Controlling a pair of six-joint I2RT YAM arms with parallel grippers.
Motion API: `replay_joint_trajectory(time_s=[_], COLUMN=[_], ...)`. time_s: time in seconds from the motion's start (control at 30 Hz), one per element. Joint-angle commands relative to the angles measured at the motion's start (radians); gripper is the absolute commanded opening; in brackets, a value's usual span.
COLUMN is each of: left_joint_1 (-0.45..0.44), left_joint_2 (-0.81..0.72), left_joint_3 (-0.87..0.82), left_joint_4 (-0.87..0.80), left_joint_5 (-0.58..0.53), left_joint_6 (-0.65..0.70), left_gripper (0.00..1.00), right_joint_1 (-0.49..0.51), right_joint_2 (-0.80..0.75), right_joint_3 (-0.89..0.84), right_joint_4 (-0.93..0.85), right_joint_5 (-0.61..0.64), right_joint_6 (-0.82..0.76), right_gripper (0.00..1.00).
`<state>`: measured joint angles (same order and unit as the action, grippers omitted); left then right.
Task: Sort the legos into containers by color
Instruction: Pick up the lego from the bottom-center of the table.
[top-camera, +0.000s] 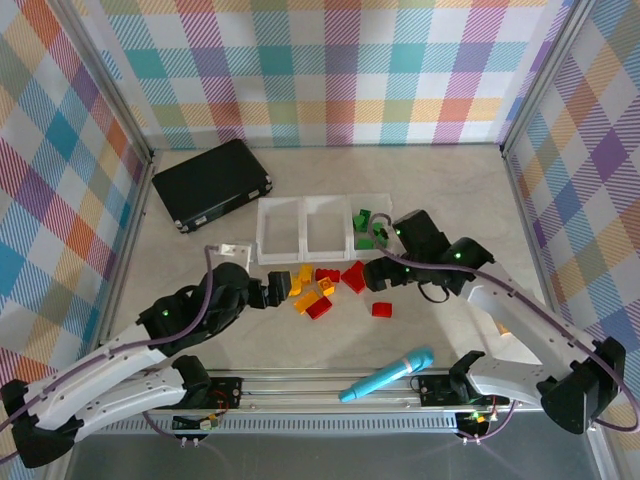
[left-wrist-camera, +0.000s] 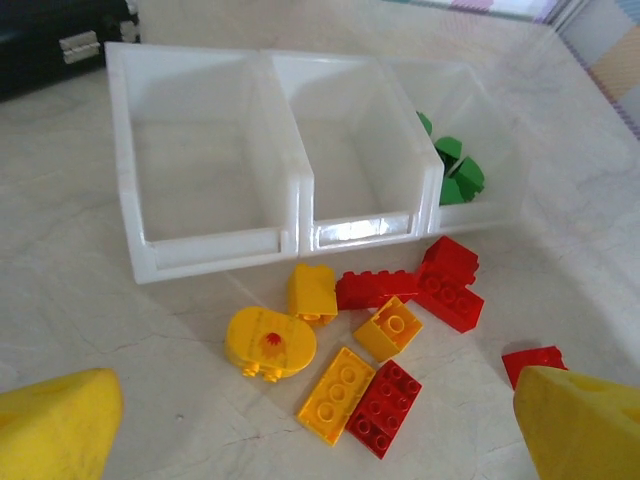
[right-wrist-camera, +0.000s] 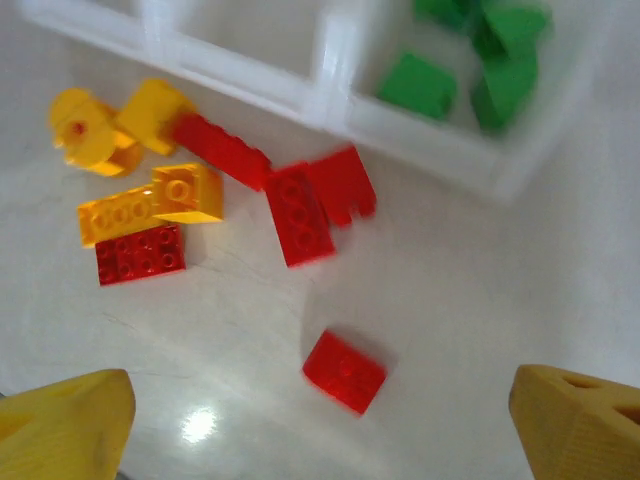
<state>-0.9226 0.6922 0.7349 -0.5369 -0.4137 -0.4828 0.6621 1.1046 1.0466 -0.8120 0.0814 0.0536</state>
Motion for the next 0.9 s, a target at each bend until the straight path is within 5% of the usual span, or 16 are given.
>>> replay_joint_trajectory(time_s=[0.0,0.23,0.53,0.87], left_joint_1=[-0.006,-0.007,-0.007,-0.007], left_joint_2=[-0.084,-0.224,-0.374,-0.407], left_joint_3=[-0.014,-0.021,-0.045,-0.058], left_joint_4=[-0.042,-0.14,-0.191,-0.204], left_joint_5=[-0.062,-0.12,-0.083,-0.083], left_joint_6=[-0.005,-0.011,0.014,0.009], left_gripper=[1.0,1.0,1.0,1.0], right_joint_1=[0.006,0.005,-0.025,-0.042], right_joint_2=[-0.01,0.031,0.138,0.266], right_joint_3=[-0.003,-0.137,-0.31,-0.307], right_joint_4=[-0.031,-0.09,0.224,0.322], right_joint_5=[-0.028,-0.039,-0.093,-0.116], right_joint_6=[-0.495,-0.875,-1.012,-1.075], right_gripper=[0.99,1.0,0.98,0.9])
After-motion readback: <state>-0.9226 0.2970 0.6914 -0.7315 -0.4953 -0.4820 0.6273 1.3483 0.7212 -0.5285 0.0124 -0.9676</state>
